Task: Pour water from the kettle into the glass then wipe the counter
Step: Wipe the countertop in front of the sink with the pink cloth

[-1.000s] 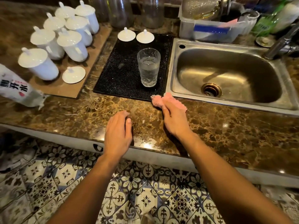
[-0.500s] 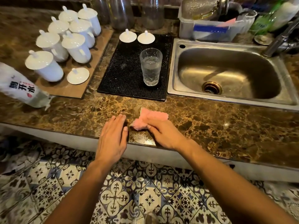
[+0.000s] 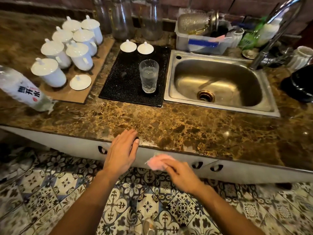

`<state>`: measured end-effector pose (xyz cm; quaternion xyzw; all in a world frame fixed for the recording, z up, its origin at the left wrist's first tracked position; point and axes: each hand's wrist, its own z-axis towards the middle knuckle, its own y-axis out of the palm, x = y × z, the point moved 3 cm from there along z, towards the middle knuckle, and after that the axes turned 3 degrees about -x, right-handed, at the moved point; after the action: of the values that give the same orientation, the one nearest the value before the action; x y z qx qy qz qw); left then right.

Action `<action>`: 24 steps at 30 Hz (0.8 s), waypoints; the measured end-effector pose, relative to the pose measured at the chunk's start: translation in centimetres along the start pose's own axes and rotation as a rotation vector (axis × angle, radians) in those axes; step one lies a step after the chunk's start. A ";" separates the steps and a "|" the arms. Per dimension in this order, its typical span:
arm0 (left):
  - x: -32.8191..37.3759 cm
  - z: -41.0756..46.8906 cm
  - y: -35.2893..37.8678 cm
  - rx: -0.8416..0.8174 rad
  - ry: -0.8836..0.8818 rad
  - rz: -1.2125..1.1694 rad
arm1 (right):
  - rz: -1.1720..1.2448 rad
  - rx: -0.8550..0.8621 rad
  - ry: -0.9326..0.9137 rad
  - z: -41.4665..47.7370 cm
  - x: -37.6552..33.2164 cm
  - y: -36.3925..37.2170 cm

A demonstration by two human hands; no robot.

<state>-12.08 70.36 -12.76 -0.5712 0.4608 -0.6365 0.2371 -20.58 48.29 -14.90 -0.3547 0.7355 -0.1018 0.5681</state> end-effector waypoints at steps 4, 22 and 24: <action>3.3 -0.6 -0.6 0.069 -0.006 -0.211 | 0.447 0.147 0.185 -1.1 -1.5 0.4; 36.1 -0.3 2.2 -0.101 -0.184 -1.094 | 1.396 0.689 0.092 -20.3 3.3 -24.9; 39.7 -0.2 2.7 -0.097 -0.156 -1.124 | 1.402 0.719 0.062 -22.7 4.4 -27.6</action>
<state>-22.16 36.29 5.14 -0.7843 0.0957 -0.5987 -0.1313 -30.47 19.63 4.56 0.4003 0.7252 0.0388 0.5589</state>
